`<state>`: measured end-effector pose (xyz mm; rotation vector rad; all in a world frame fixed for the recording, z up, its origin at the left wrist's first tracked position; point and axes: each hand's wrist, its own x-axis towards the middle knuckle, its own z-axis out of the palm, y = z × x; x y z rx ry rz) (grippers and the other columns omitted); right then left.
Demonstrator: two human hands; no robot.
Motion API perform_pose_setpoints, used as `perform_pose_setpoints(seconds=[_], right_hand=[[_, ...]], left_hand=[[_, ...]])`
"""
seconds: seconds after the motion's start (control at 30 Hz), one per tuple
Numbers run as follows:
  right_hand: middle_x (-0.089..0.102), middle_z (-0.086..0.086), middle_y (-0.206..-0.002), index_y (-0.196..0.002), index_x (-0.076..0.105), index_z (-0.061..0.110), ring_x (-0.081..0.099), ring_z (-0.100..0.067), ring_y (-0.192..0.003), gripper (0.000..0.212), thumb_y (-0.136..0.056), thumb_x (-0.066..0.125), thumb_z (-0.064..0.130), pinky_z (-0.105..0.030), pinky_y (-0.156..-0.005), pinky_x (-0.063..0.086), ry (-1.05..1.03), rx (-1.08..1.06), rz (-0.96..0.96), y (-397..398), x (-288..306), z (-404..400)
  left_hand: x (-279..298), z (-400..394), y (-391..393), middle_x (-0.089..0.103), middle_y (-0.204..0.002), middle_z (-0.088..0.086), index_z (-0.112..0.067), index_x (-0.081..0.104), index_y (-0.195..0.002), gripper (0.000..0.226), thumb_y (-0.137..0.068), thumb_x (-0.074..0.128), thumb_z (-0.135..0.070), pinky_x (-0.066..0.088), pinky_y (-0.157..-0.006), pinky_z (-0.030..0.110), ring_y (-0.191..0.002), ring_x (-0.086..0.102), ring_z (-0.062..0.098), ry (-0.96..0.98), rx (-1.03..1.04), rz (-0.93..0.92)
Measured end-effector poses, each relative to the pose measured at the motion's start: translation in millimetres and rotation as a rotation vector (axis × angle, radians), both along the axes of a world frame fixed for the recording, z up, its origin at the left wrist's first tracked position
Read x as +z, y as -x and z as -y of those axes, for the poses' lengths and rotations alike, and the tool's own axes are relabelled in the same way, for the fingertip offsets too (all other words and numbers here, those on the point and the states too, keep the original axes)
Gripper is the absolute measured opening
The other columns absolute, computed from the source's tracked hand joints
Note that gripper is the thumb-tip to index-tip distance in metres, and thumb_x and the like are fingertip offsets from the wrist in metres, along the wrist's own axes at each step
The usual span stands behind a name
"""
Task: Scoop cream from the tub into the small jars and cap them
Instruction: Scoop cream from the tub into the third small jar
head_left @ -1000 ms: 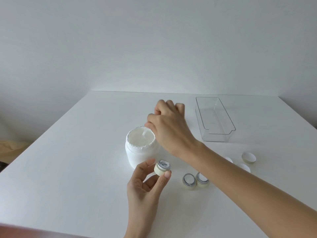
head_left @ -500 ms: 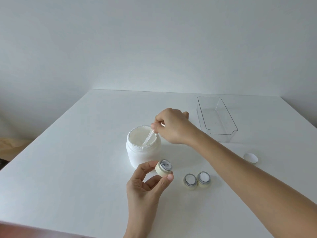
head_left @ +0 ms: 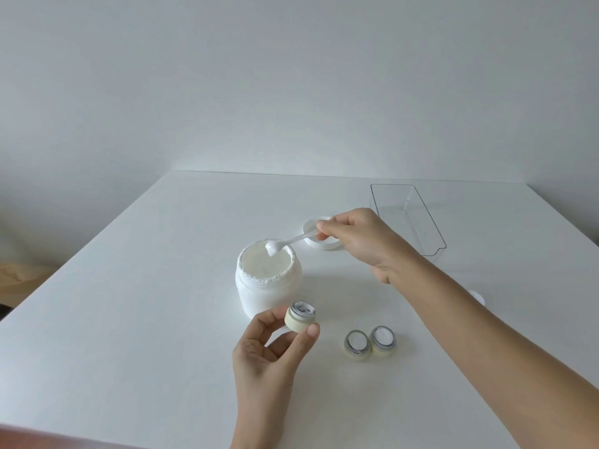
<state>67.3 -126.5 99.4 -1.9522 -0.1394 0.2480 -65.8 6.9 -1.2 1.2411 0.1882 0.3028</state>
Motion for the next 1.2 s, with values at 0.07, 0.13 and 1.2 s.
perform_pose_setpoints(seconds=[0.07, 0.13, 1.2], right_hand=[[0.058, 0.018, -0.077, -0.07, 0.07, 0.021, 0.05, 0.003, -0.083, 0.025, -0.09, 0.06, 0.032, -0.021, -0.078, 0.032, -0.035, -0.004, -0.024, 6, 0, 7], [0.054, 0.02, -0.067, -0.063, 0.069, 0.022, 0.048, 0.004, -0.074, 0.029, -0.088, 0.062, 0.034, -0.025, -0.087, 0.029, -0.049, -0.013, -0.038, 15, -1, 17], [0.052, 0.011, -0.076, -0.072, 0.065, 0.02, 0.052, -0.008, -0.078, 0.024, -0.09, 0.056, 0.032, -0.027, -0.084, 0.034, 0.263, -0.12, 0.717, 82, -28, 39]], left_hand=[[1, -1, 0, 0.077, -0.098, 0.009, -0.016, 0.073, -0.09, 0.032, -0.061, 0.086, -0.011, 0.056, -0.067, 0.019, -0.076, 0.076, 0.026, 0.026, 0.003, -0.001], [2, -1, 1, 0.077, -0.099, 0.009, -0.016, 0.073, -0.091, 0.035, -0.06, 0.087, -0.013, 0.056, -0.068, 0.019, -0.082, 0.076, 0.028, 0.05, 0.005, -0.001], [-2, 0, 0, 0.076, -0.09, 0.006, -0.012, 0.07, -0.088, 0.043, -0.052, 0.091, -0.025, 0.055, -0.065, 0.019, -0.067, 0.07, 0.022, -0.028, -0.023, 0.006]])
